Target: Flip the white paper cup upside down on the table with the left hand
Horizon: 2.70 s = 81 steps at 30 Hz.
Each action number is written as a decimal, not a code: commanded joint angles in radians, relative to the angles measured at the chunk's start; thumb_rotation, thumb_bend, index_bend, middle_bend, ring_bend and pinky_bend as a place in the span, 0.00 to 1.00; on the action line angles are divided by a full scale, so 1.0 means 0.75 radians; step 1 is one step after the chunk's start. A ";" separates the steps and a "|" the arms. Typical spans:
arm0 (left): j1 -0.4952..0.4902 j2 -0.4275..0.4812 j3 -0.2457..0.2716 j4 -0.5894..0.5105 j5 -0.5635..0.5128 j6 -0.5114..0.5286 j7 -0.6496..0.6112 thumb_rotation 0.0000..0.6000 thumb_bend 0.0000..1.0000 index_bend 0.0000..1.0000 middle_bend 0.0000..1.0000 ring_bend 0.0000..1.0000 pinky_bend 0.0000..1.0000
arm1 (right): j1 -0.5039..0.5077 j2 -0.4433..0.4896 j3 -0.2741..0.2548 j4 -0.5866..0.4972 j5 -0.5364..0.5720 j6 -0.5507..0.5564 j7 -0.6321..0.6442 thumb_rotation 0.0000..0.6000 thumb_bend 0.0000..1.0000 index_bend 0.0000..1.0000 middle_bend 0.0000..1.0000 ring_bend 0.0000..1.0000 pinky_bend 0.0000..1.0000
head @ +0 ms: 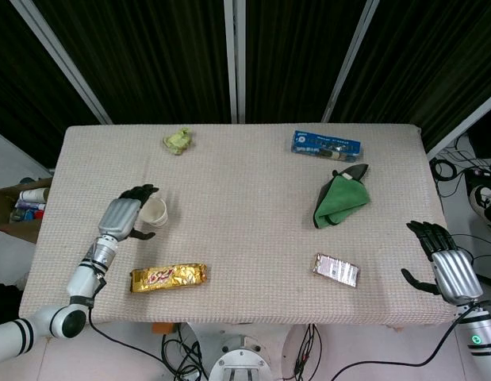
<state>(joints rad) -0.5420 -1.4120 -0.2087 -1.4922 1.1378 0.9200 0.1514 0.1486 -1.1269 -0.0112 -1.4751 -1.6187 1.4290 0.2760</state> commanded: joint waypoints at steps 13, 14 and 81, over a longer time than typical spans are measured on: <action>-0.122 0.003 0.000 0.054 -0.169 -0.140 0.058 1.00 0.12 0.20 0.12 0.11 0.31 | -0.010 0.003 -0.004 0.002 0.007 0.006 0.001 1.00 0.21 0.10 0.12 0.03 0.09; -0.128 0.002 0.000 0.058 -0.185 -0.143 0.068 1.00 0.12 0.23 0.14 0.12 0.34 | -0.011 0.002 -0.005 0.003 0.008 0.005 0.002 1.00 0.21 0.10 0.11 0.03 0.09; -0.319 -0.312 0.061 0.201 -0.411 0.075 1.000 1.00 0.24 0.22 0.14 0.10 0.16 | -0.041 -0.015 -0.007 0.048 0.036 0.011 0.052 1.00 0.21 0.10 0.12 0.03 0.09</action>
<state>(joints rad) -0.7460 -1.6061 -0.1676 -1.3686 0.8982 0.9593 0.8285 0.1177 -1.1377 -0.0163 -1.4389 -1.5915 1.4375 0.3148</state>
